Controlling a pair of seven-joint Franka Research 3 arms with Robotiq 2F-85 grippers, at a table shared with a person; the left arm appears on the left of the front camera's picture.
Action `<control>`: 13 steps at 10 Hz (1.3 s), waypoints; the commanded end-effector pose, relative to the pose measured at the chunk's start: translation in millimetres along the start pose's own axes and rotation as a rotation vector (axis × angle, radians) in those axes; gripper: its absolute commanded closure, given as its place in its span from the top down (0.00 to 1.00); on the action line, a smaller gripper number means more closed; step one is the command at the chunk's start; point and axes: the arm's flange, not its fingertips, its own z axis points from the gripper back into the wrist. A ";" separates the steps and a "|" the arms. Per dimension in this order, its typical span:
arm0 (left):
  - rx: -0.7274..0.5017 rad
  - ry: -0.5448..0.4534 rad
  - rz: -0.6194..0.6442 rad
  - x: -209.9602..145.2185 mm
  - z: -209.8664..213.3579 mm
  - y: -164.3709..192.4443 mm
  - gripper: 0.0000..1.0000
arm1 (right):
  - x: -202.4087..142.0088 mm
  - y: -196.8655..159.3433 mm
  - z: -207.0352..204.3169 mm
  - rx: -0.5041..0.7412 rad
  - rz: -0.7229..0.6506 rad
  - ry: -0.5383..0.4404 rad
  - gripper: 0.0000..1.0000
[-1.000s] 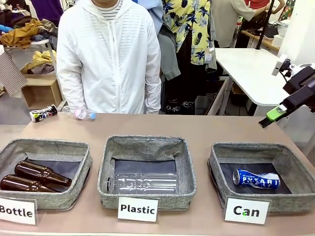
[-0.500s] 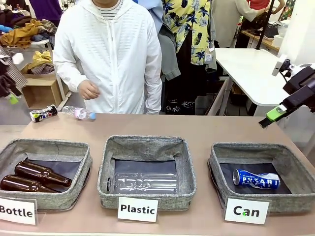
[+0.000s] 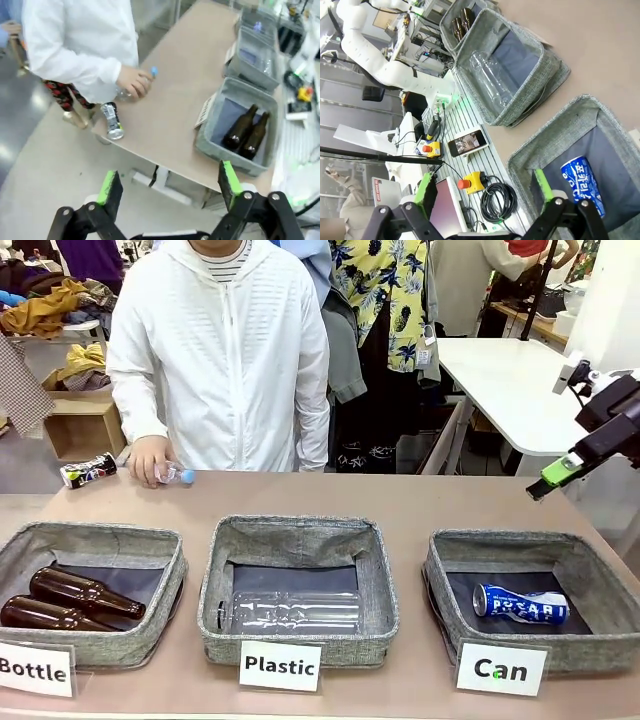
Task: Sort the can waste into the basket.
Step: Pick up the can waste from the table and place it in the right Fabric basket.
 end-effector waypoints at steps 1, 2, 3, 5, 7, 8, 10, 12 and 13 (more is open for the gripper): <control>0.047 -0.172 0.091 -48.7 17.3 -11.4 1.00 | -2.1 -0.7 -1.6 -0.012 0.021 -0.006 1.00; 0.098 -0.228 0.100 -73.9 34.1 -28.3 1.00 | -2.1 -0.7 -1.6 -0.012 0.021 -0.006 1.00; 0.127 -0.257 0.122 -95.5 43.3 -39.2 1.00 | -2.1 -0.7 -1.6 -0.012 0.021 -0.006 1.00; 0.128 -0.298 0.149 -131.2 46.6 -45.8 1.00 | -2.1 -0.7 -1.6 -0.012 0.021 -0.006 1.00; 0.093 -0.279 0.131 -126.7 38.6 -31.1 1.00 | -2.1 -0.7 -1.6 -0.012 0.021 -0.006 1.00; 0.068 -0.243 0.107 -111.6 26.9 -19.6 1.00 | -2.1 -0.7 -1.6 -0.012 0.021 -0.006 1.00; 0.027 -0.112 0.085 -64.7 -16.0 12.5 1.00 | -2.1 -0.7 -1.6 -0.012 0.021 -0.006 1.00; -0.020 0.007 0.063 -20.2 -59.6 37.2 1.00 | -2.1 -0.7 -1.6 -0.012 0.021 -0.006 1.00; -0.045 0.069 0.052 0.4 -82.8 48.9 1.00 | -2.1 -0.7 -1.6 -0.012 0.021 -0.006 1.00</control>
